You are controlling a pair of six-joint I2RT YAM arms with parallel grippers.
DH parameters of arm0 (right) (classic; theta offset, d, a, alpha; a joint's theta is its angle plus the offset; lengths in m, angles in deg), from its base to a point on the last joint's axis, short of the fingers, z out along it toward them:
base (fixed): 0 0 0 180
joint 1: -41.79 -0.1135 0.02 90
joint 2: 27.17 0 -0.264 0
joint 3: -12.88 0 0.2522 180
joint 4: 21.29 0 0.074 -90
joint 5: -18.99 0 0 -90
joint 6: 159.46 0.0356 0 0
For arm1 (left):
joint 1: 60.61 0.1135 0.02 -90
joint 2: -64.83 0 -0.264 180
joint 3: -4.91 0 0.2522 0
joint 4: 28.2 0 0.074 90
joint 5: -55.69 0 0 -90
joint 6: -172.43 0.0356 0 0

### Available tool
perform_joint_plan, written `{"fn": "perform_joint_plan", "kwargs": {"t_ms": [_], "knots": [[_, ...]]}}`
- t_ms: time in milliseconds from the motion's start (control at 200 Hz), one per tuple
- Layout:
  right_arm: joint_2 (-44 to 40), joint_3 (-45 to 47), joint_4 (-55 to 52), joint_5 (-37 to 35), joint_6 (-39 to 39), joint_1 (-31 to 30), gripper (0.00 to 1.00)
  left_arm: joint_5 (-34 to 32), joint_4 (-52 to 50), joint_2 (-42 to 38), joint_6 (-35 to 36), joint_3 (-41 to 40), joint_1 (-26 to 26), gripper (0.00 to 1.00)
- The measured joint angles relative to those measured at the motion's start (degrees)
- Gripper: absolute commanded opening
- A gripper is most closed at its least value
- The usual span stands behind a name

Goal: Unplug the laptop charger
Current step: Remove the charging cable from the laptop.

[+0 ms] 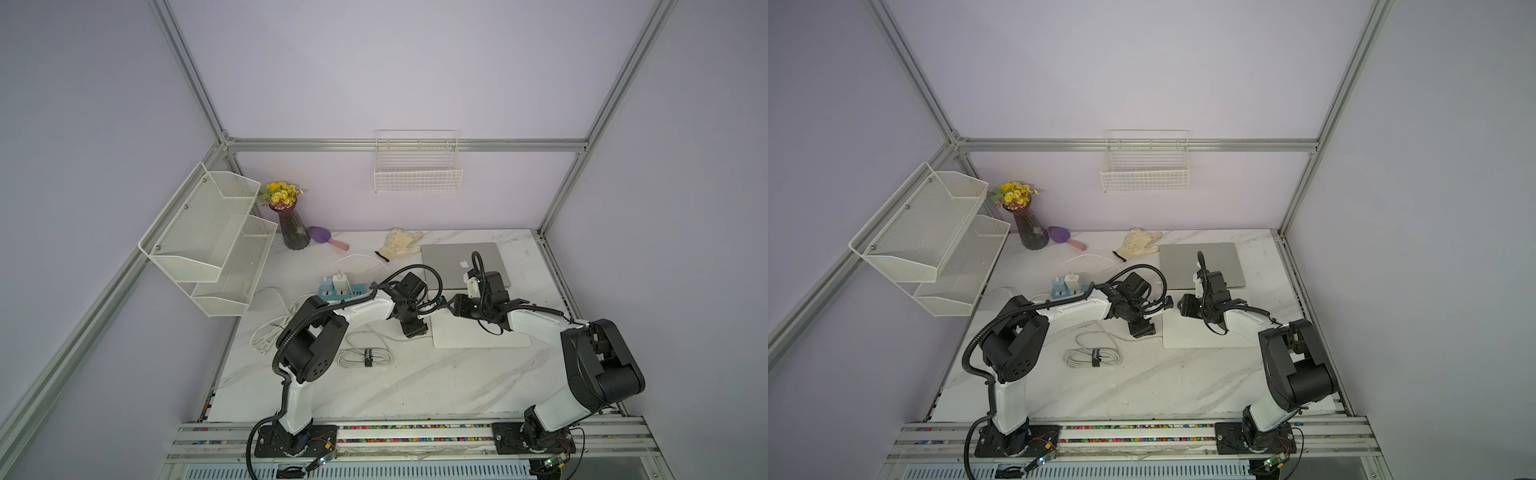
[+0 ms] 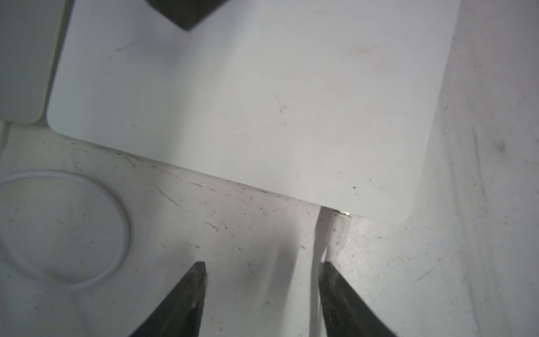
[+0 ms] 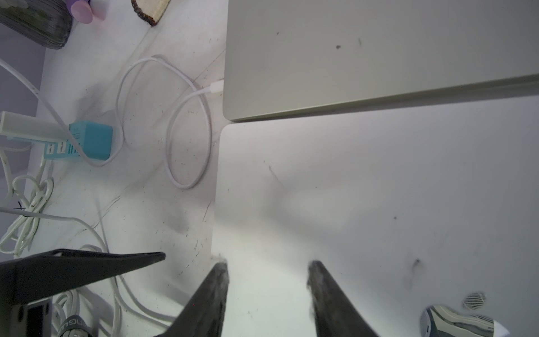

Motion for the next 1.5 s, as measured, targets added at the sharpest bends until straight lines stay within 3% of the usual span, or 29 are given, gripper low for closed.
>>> {"fn": "perform_joint_plan", "kwargs": {"t_ms": [435, 795, 985, 1055, 1175, 1495], "knots": [[1.5, -0.4, -0.3, -0.6, 0.9, -0.9, 0.50, 4.8, 1.9, -7.2, -0.1, -5.3, -0.5, 0.60], [5.9, -12.3, -15.1, -15.6, 2.7, -9.4, 0.56, 4.1, 4.9, -3.2, 0.0, -8.5, -1.9, 0.56], [10.3, -16.9, -19.5, -19.5, 4.2, -10.8, 0.57, 3.0, 7.8, -3.2, 0.0, -9.4, -1.9, 0.27], [11.5, -17.5, -20.8, -19.8, 4.3, -11.0, 0.72, 2.7, 7.9, -3.2, 0.4, -9.4, -1.9, 0.16], [13.7, -20.9, -23.2, -19.2, 4.3, -12.2, 0.73, 2.8, 7.6, -3.2, 0.7, -9.4, -1.9, 0.00], [18.5, -27.0, -25.8, -18.9, 4.6, -14.6, 0.76, 2.8, 10.0, -4.0, 0.7, -11.3, -2.3, 0.00]]}}
